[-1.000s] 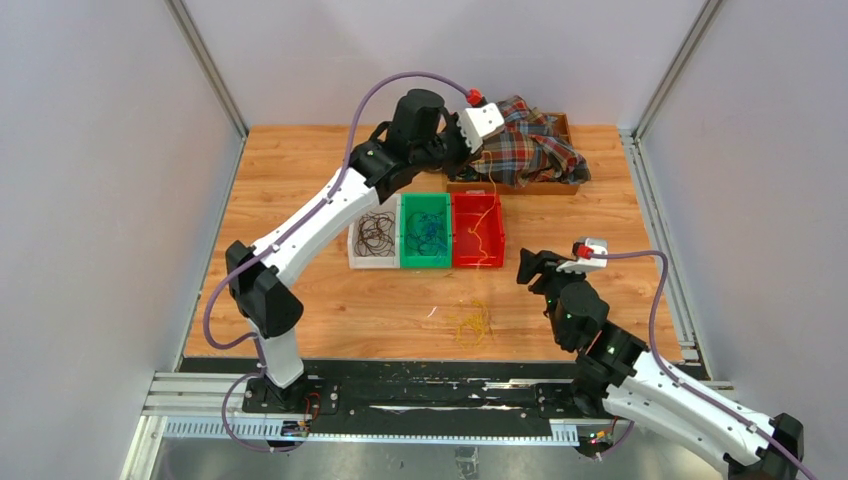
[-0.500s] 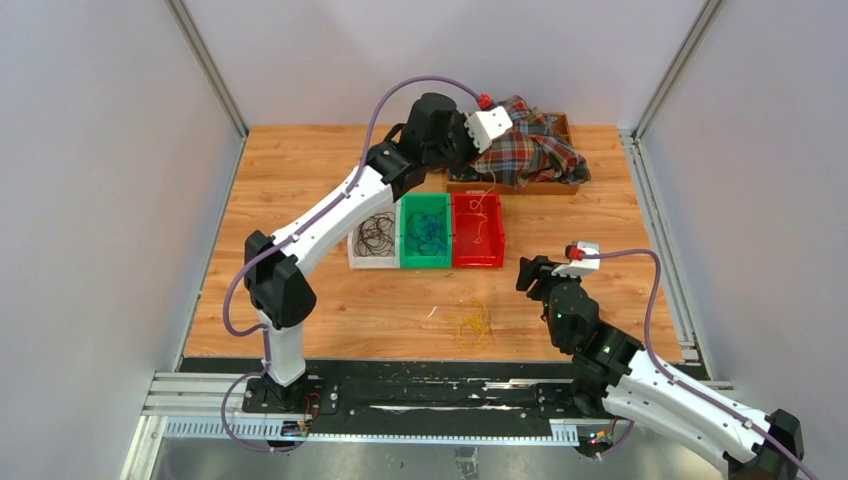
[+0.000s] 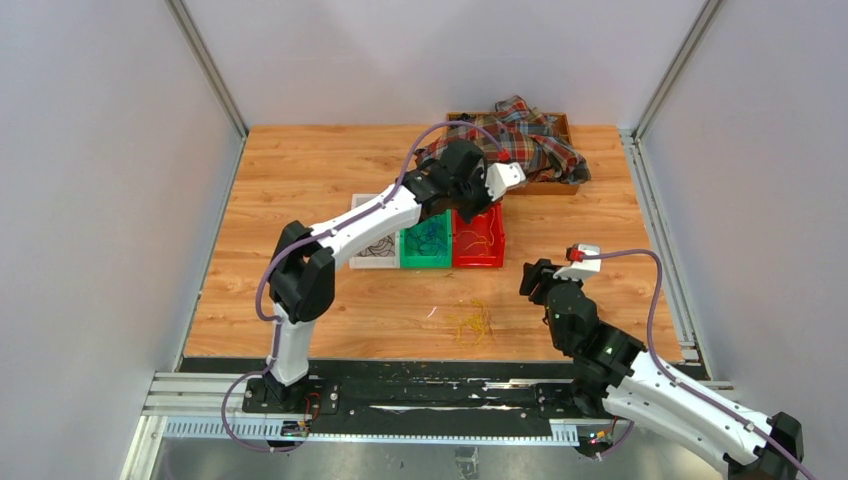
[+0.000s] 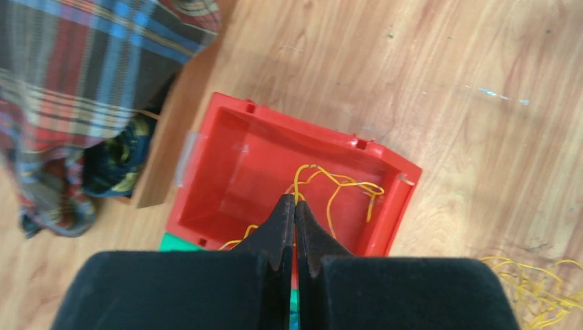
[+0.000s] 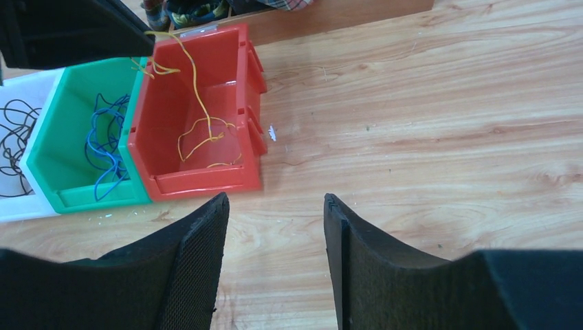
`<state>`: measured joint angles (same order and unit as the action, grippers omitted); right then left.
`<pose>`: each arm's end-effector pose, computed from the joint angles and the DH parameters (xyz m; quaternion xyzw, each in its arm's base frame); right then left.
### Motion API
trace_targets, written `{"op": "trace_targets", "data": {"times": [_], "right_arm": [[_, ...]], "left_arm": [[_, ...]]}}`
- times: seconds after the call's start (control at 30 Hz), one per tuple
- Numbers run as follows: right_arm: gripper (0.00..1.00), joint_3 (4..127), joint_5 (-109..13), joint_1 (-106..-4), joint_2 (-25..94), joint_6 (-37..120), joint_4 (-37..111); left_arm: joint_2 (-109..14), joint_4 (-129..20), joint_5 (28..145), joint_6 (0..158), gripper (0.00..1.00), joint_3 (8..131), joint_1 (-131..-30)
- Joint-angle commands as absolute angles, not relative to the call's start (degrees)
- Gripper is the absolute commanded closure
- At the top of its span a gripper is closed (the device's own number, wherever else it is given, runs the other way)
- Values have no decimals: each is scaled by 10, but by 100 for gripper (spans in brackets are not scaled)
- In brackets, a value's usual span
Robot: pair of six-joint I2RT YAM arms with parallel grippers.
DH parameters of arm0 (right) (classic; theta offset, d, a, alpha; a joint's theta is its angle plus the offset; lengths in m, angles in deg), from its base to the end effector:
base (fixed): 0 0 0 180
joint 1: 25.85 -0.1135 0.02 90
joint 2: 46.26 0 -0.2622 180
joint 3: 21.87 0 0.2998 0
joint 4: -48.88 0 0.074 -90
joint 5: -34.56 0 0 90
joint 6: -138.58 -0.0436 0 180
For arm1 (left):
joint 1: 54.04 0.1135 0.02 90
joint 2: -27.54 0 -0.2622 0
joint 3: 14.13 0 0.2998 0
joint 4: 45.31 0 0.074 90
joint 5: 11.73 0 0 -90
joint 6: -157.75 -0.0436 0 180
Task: Untangle the cables
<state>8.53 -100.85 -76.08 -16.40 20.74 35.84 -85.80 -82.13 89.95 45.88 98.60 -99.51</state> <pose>0.1483 0.1297 0.2242 0.0973 0.7527 0.1298 0.6381 0.3558 -0.3743 0.2801 0.5320 0.7173 -0.1794 0.4126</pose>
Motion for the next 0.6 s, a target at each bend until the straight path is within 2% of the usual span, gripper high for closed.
{"op": "trace_targets", "data": {"times": [0.0, 0.3, 0.4, 0.57], "right_arm": [[47, 105, -1034, -754, -171, 185, 321], [48, 103, -1044, -753, -170, 171, 302], [48, 106, -1041, -753, -164, 174, 296], [46, 107, -1023, -753, -155, 170, 298]], "left_arm": [[-897, -797, 953, 506, 100, 1010, -1000], [-948, -811, 1029, 508, 100, 1019, -1001], [-958, -813, 983, 486, 100, 1026, -999], [-947, -749, 848, 423, 100, 971, -998]]}}
